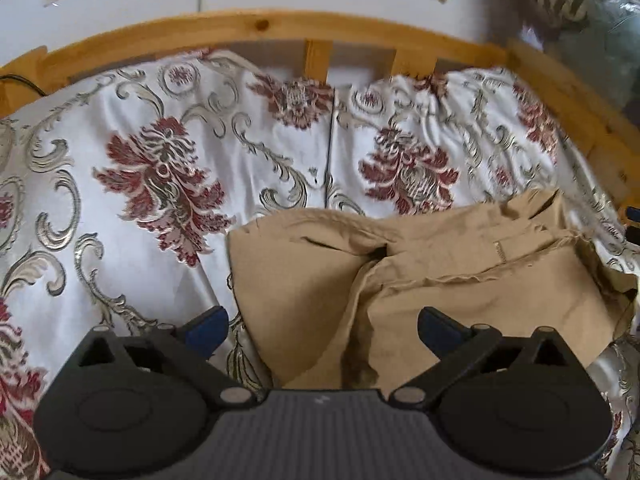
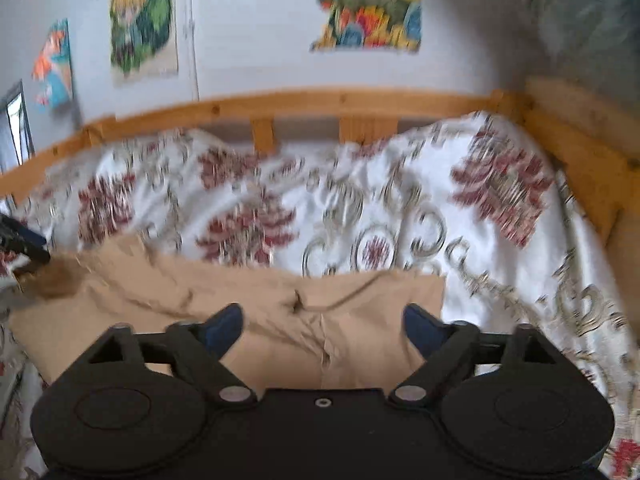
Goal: Fold large clothes
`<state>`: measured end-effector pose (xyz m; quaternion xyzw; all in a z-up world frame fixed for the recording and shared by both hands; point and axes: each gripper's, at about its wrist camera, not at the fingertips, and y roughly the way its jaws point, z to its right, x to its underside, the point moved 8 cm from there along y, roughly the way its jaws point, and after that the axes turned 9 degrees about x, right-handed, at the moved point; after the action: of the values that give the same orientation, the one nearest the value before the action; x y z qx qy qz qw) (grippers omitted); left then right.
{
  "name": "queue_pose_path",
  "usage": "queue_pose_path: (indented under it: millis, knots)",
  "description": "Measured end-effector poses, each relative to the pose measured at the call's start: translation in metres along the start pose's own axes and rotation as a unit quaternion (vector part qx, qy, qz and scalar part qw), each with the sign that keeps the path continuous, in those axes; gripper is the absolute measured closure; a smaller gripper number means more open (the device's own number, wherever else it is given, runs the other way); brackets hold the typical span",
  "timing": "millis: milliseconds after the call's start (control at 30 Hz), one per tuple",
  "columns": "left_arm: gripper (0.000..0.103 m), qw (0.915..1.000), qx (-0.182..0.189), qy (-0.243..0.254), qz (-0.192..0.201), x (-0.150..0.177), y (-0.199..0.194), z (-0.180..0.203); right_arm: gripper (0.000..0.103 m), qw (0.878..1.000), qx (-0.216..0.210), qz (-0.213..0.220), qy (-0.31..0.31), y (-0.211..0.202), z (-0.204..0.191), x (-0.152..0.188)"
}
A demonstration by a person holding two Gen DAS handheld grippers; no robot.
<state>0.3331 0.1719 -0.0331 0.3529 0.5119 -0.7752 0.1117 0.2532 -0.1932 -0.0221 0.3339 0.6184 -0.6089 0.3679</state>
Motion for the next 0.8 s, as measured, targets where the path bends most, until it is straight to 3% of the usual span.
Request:
queue_pose_path:
  millis: [133,267,367,467,567,633,733,767,800]
  knots:
    - [0.0,0.9991,-0.002,-0.021,0.037,0.013,-0.02,-0.006,0.001,0.998,0.034,0.057,-0.001,-0.047,0.007,0.005]
    - [0.0,0.9955,0.001,-0.066,0.067,0.035,-0.027,-0.013,0.001,0.994,0.071,0.084,0.021,-0.082,0.016,0.037]
    - [0.0,0.9959,-0.023,-0.066,0.056,0.052,-0.018,-0.016,0.001,0.994,0.098,0.053,-0.004,-0.079,0.024,0.068]
    - [0.004,0.9948,-0.067,-0.061,0.047,0.064,-0.005,-0.023,0.001,0.994,0.091,-0.004,-0.064,-0.061,0.026,0.097]
    - [0.025,0.9909,-0.086,-0.094,0.044,0.069,0.006,-0.034,0.012,0.988,0.111,-0.026,-0.107,-0.041,0.027,0.117]
    - [0.045,0.9877,-0.083,-0.125,0.044,0.071,0.011,-0.041,0.02,0.984,0.132,-0.011,-0.122,-0.033,0.03,0.115]
    - [0.079,0.9832,-0.077,-0.16,0.044,0.076,0.016,-0.05,0.031,0.985,0.149,0.027,-0.081,-0.029,0.041,0.097]
    - [0.099,0.9815,-0.076,-0.171,0.041,0.079,0.017,-0.053,0.044,0.985,0.153,0.033,-0.069,-0.027,0.046,0.093]
    - [0.1,0.9796,-0.074,-0.182,0.04,0.081,0.017,-0.056,0.069,0.986,0.151,0.033,-0.058,-0.023,0.049,0.091]
